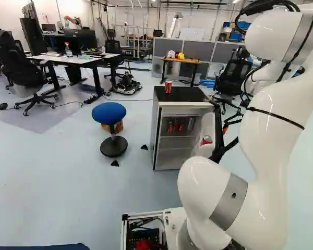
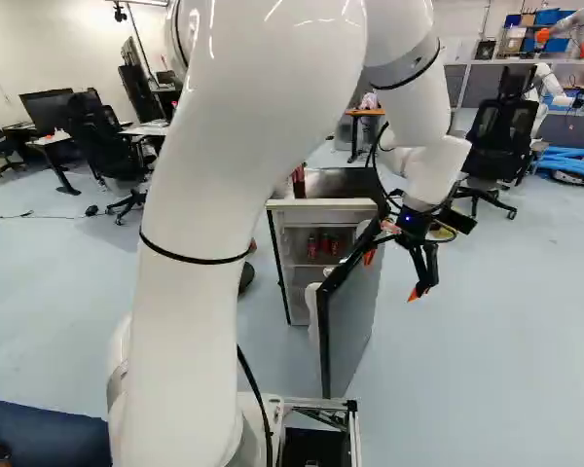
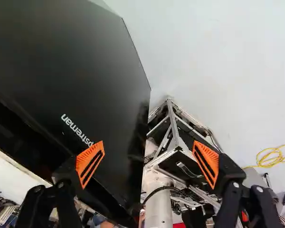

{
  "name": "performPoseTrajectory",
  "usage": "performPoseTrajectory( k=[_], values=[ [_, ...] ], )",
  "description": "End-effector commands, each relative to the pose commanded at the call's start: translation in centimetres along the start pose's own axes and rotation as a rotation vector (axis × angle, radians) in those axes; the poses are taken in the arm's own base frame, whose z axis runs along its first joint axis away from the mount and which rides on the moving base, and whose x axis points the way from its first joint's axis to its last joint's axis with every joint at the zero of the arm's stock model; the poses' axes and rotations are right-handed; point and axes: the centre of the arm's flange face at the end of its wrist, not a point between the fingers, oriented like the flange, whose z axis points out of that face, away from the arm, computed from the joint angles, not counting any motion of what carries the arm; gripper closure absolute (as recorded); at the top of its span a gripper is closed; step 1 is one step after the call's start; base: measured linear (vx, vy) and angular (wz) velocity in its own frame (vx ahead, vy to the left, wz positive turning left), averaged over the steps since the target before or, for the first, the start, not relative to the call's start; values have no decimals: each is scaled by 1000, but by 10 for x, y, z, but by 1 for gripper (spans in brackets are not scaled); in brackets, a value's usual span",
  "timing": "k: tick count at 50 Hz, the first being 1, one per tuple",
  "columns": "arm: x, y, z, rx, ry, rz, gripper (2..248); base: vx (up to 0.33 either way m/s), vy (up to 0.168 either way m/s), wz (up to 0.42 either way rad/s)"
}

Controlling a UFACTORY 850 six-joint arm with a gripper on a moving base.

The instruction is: Grab a drink from the fridge

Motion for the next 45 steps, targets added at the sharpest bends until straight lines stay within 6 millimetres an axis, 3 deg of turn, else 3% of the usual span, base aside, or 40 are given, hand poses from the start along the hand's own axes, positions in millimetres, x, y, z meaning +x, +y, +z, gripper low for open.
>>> performPoseTrajectory(
  k=[45],
  values=[
    [-56, -69, 23, -41, -62, -138, 3, 0, 0, 0]
  ],
)
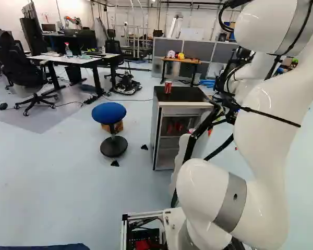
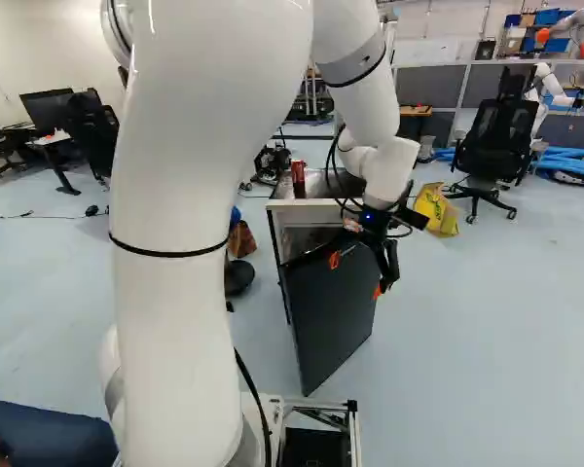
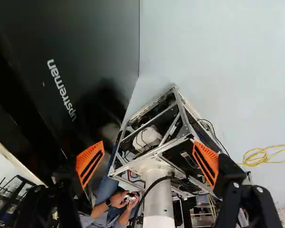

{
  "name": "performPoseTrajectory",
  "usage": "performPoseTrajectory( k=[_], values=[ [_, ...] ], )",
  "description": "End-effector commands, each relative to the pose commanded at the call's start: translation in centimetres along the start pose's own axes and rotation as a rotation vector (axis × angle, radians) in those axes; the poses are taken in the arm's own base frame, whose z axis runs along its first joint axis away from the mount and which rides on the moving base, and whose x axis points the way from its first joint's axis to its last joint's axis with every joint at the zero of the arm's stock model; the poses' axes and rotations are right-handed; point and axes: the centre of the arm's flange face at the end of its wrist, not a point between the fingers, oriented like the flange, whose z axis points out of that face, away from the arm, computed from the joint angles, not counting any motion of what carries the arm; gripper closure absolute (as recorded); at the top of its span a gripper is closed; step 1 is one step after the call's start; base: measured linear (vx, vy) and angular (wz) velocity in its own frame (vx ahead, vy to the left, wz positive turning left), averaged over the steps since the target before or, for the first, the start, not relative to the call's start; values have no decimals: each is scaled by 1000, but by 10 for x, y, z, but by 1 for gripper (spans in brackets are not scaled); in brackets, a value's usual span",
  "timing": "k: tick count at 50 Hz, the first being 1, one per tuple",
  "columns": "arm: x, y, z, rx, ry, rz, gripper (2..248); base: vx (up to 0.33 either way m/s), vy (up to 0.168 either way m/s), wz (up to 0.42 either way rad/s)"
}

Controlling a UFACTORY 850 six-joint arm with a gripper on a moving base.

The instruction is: Grab a drink from the fridge

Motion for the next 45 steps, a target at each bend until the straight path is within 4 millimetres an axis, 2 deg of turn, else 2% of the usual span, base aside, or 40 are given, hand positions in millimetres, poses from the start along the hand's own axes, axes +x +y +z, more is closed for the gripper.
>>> performPoseTrajectory(
  k=[21, 45],
  values=[
    [-21, -37, 10, -25, -21, -76, 3, 0, 0, 0],
    [-33, -79, 19, -50, 16, -164, 3, 0, 0, 0]
  ],
)
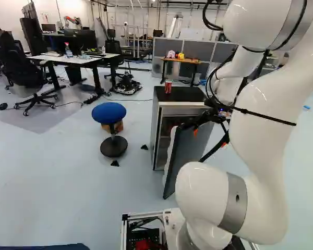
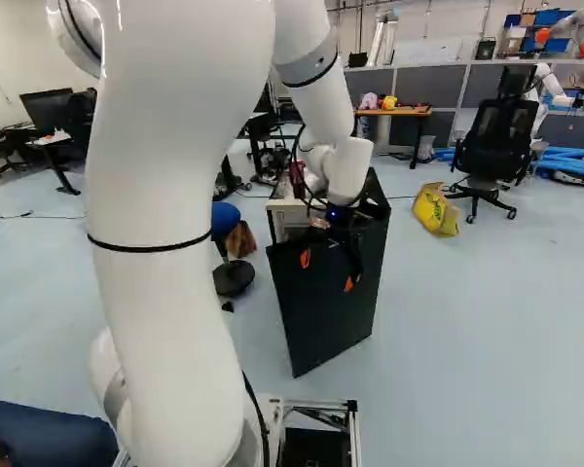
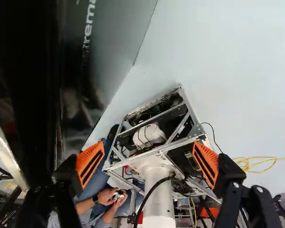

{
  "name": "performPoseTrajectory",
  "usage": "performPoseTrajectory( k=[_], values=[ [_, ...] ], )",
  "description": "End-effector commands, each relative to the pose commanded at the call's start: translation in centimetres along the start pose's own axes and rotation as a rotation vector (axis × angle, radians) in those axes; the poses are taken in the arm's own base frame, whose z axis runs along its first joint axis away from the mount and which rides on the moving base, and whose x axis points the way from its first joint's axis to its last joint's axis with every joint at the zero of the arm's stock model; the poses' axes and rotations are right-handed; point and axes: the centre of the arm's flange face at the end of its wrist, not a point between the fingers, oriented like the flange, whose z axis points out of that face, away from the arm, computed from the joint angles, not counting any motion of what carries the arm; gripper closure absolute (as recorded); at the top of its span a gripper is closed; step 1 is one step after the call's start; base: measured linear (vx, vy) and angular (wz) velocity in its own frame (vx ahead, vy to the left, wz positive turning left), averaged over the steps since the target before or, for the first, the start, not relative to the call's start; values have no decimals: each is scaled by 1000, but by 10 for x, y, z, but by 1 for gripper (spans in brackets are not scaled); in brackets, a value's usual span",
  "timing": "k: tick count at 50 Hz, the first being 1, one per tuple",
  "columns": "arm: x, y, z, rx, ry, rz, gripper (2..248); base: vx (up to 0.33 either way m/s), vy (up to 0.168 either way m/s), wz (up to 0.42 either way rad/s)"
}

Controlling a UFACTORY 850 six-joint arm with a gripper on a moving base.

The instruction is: Grab a drink from the fridge

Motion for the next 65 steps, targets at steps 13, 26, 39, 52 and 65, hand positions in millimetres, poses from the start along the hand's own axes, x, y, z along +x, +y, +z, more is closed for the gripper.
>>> performPoseTrajectory(
  k=[13, 26, 39, 52, 65],
  values=[
    [-3, -19, 4, -10, 41, -39, 3, 0, 0, 0],
    [-7, -37, 7, -19, 83, -78, 3, 0, 0, 0],
    [-10, -54, 10, -25, 127, -115, 3, 0, 0, 0],
    [-12, -69, 12, -28, 177, -147, 3, 0, 0, 0],
    [-14, -82, 14, -28, 231, -176, 3, 0, 0, 0]
  ],
)
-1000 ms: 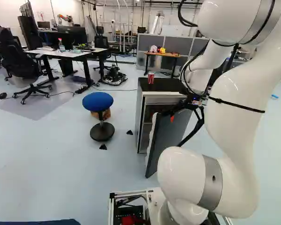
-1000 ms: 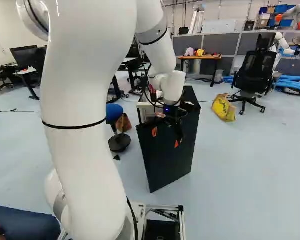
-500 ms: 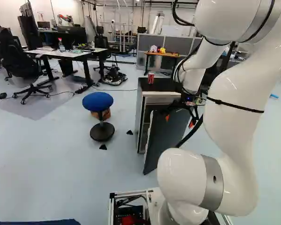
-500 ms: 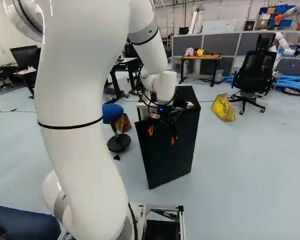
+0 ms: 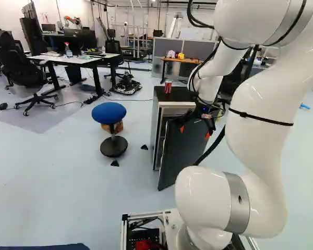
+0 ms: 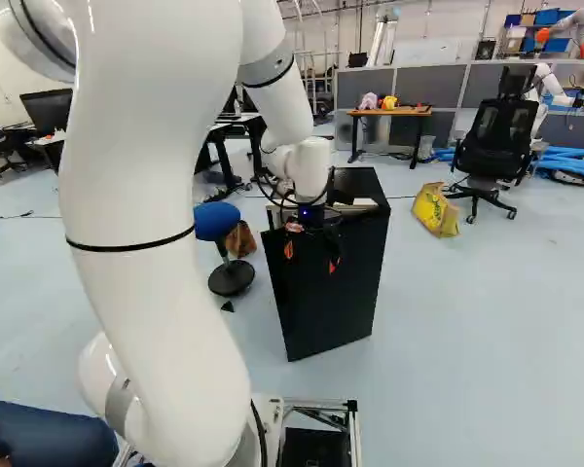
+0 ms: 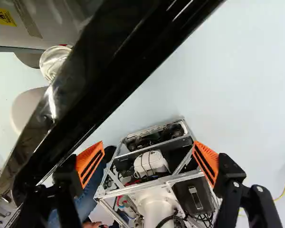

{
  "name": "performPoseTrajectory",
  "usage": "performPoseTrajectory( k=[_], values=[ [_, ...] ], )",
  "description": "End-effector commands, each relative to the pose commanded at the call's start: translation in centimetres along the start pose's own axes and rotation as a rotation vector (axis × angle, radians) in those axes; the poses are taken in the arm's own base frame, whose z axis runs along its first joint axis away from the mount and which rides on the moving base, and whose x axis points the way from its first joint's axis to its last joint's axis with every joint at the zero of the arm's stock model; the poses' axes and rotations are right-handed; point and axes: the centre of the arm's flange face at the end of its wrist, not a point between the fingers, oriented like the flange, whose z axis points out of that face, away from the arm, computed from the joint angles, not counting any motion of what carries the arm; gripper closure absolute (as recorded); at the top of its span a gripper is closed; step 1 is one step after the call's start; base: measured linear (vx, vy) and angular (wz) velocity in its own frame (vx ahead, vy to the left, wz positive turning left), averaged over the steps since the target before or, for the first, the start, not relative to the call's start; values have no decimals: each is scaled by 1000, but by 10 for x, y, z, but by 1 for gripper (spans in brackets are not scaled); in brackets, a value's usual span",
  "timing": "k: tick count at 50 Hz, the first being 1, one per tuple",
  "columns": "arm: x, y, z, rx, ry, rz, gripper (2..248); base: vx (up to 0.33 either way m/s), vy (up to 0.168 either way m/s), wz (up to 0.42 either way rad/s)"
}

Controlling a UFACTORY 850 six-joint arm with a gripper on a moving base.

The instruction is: Grab a drink from the fridge

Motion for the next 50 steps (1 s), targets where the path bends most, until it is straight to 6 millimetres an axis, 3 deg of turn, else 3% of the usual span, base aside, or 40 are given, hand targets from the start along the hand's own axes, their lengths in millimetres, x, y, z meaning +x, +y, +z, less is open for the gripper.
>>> performPoseTrajectory(
  k=[50],
  values=[
    [9, -39, -1, 7, 251, -82, 3, 0, 0, 0]
  ],
)
